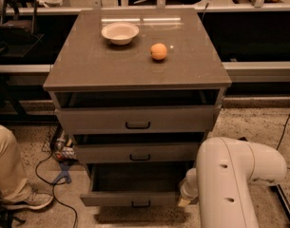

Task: Open bottom drawer

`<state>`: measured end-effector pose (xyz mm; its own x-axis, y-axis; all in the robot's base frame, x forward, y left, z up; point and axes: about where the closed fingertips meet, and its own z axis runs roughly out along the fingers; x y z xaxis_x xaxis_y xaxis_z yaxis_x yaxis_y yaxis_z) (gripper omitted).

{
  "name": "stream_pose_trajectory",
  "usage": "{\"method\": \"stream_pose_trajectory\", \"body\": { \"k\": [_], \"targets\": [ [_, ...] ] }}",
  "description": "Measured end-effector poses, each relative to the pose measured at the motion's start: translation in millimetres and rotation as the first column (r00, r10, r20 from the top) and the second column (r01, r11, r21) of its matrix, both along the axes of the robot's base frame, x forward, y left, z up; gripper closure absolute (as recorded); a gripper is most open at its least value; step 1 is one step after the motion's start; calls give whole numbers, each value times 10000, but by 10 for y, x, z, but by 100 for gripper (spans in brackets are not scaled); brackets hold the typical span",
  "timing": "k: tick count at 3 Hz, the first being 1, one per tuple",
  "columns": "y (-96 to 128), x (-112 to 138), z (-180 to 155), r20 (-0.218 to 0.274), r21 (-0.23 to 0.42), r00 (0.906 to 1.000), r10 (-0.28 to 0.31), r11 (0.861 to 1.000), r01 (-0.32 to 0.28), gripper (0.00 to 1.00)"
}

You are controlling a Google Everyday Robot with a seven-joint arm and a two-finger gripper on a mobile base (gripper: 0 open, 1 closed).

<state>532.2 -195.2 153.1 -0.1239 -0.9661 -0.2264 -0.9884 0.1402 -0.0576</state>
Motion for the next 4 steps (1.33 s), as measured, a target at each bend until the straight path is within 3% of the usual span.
{"method": "stream_pose_trajectory", "body": {
  "k": [1,3,4],
  "targets": [
    [20,-65,-20,-8,25,9996,266,9996,-266,0],
    [116,-428,61,350,-27,9899,1376,9905,-1376,0],
    [151,-594,81,367,-58,9859,1633,9866,-1632,17]
  ]
}}
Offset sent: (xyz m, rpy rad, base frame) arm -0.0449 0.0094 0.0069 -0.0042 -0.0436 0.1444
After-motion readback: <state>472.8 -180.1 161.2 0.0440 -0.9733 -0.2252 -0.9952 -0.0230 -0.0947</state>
